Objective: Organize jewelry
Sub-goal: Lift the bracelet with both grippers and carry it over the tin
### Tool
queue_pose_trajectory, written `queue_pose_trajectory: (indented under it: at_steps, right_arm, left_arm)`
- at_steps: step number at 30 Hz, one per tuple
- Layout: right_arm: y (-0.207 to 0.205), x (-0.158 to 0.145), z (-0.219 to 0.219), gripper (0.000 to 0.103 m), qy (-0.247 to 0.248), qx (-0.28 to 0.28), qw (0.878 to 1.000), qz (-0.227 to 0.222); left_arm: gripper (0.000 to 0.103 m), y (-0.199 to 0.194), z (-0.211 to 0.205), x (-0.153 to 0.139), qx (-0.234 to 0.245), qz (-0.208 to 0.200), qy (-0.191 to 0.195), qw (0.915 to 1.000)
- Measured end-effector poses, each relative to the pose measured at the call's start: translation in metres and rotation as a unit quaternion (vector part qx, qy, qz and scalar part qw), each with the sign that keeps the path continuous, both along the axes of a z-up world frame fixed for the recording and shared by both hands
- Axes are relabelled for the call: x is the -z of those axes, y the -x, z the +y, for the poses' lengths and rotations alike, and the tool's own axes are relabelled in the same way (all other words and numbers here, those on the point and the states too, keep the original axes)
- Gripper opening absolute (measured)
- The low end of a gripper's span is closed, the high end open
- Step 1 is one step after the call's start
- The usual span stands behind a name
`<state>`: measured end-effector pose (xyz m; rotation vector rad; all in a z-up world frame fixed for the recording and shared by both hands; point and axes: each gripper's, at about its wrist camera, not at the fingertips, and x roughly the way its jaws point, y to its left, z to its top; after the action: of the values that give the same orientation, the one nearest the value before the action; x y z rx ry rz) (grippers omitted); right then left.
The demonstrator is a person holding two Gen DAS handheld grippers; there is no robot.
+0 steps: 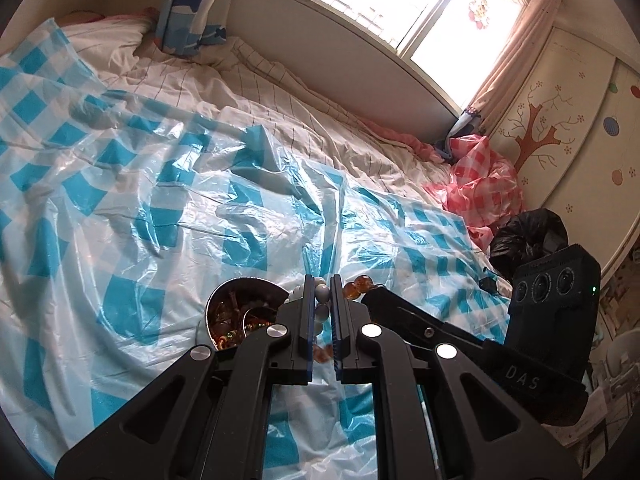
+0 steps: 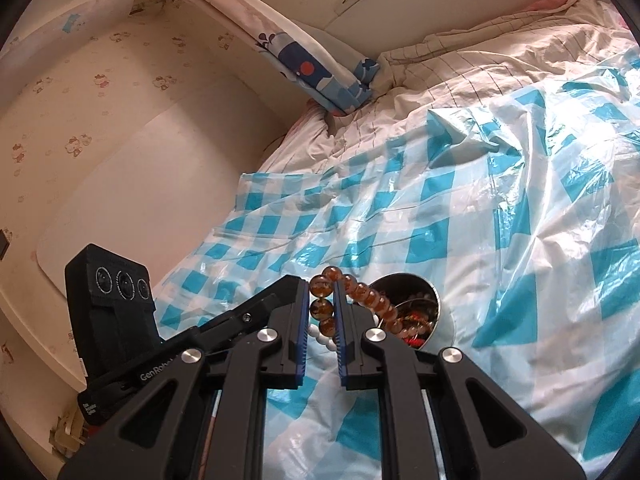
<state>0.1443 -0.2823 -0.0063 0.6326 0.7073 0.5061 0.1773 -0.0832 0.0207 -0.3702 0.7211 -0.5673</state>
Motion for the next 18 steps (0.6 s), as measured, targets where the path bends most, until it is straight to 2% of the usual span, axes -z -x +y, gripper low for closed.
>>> queue_pose_trajectory:
  at_steps: [8, 11, 13, 16, 18]
  right_arm:
    - [-0.015, 0.012, 0.002, 0.013, 0.034, 0.004, 0.999, 0.01]
    - [-0.022, 0.017, 0.009, 0.013, 0.061, -0.002, 0.998, 0.019]
    - [-0.032, 0.027, 0.018, 0.014, 0.084, -0.015, 0.995, 0.045]
    - [-0.036, 0.038, 0.027, 0.017, 0.105, -0.025, 0.992, 0.063]
    - [-0.033, 0.038, 0.027, 0.018, 0.112, -0.024, 0.992, 0.06]
  left_arm:
    - [0.007, -0.013, -0.003, 0.021, -0.001, 0.026, 0.0, 0.9997]
    - [0.007, -0.023, -0.005, 0.034, -0.015, 0.051, -0.031, 0.9981]
    - [0.007, -0.025, -0.005, 0.041, -0.027, 0.061, -0.053, 0.9964]
    - [0.007, -0.025, 0.001, 0.04, -0.048, 0.055, -0.074, 0.9945]
    - [0.009, -0.023, 0.004, 0.038, -0.062, 0.051, -0.086, 0.993]
